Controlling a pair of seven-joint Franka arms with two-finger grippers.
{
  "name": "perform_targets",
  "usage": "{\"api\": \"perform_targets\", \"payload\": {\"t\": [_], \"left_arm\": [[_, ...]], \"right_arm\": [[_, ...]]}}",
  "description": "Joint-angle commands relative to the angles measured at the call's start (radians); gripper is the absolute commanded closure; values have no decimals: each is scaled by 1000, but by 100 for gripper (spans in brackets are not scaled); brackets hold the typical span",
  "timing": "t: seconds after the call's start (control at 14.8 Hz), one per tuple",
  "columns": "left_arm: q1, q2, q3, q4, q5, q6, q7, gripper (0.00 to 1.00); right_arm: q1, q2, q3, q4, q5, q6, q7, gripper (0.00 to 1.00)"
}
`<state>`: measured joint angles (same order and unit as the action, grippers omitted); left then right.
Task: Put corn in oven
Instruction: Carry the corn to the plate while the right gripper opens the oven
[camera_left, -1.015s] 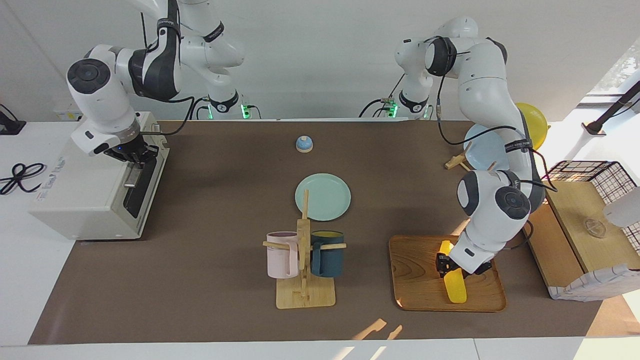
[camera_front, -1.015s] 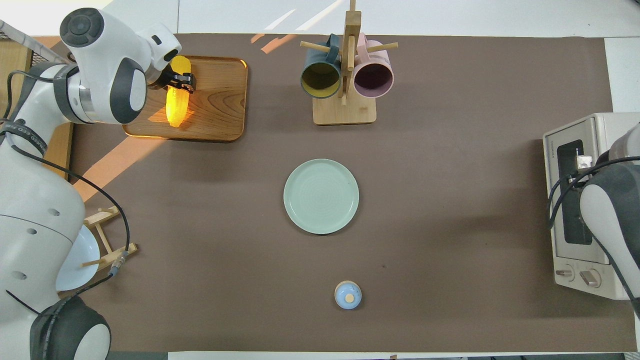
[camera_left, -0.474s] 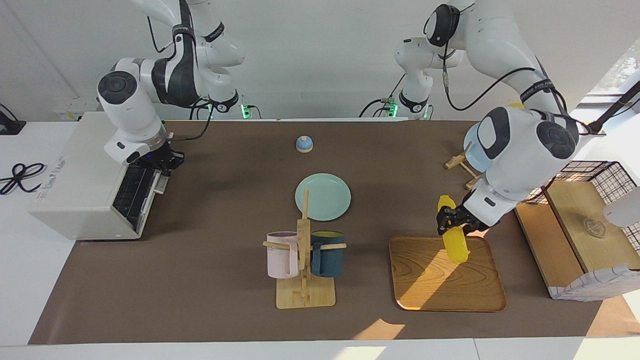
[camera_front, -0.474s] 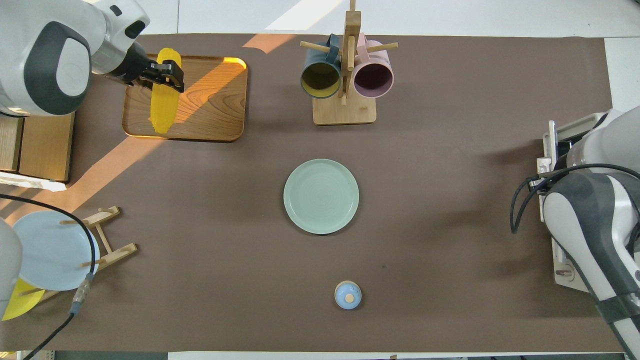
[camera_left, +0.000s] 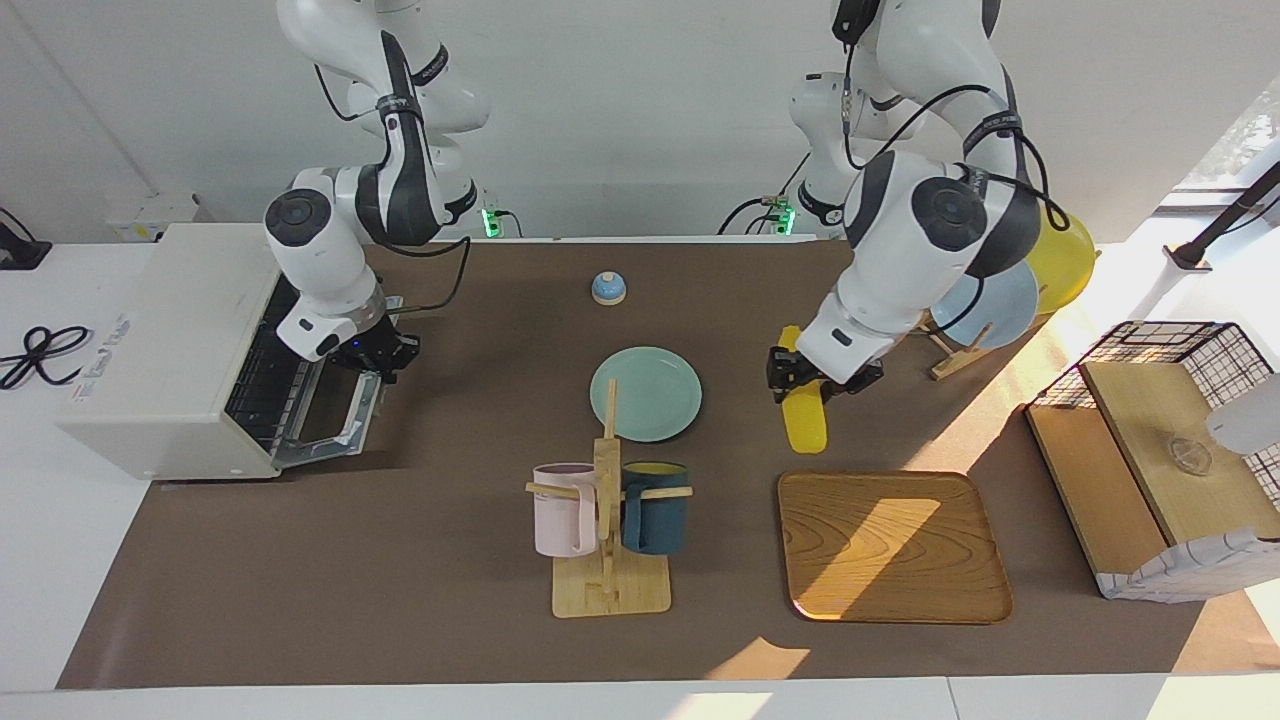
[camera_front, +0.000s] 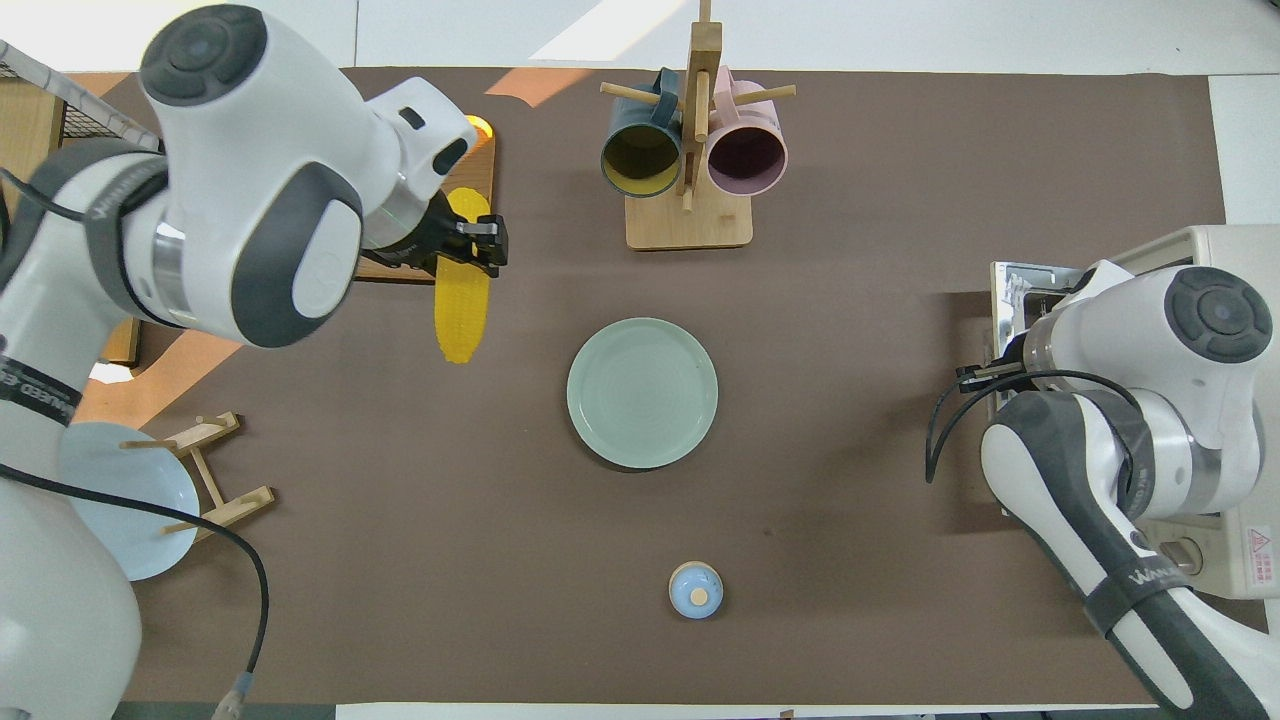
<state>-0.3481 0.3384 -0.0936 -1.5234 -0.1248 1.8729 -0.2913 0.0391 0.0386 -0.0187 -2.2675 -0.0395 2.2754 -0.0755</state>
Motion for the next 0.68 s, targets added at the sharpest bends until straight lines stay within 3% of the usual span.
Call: {"api": "perform_targets", "payload": {"t": [0.0,0.07,0.34,0.61], "left_arm": [[-104,-140,17,-318,-15,258,-83,100],[-144,-145,17,-372,-15,335,-115,100],[-256,-65,18,-379,-15,463,-216,100],[-308,7,20,-389,-10,549,-249,100]], "right_arm": [[-36,44,-29,-18,-39,104,-18,100],[-36,58,-29,-20,-34,114,-17,100],[-27,66,-27,-18,30,121,8,100],[53,70,-27,5,84,105,106,100]]}}
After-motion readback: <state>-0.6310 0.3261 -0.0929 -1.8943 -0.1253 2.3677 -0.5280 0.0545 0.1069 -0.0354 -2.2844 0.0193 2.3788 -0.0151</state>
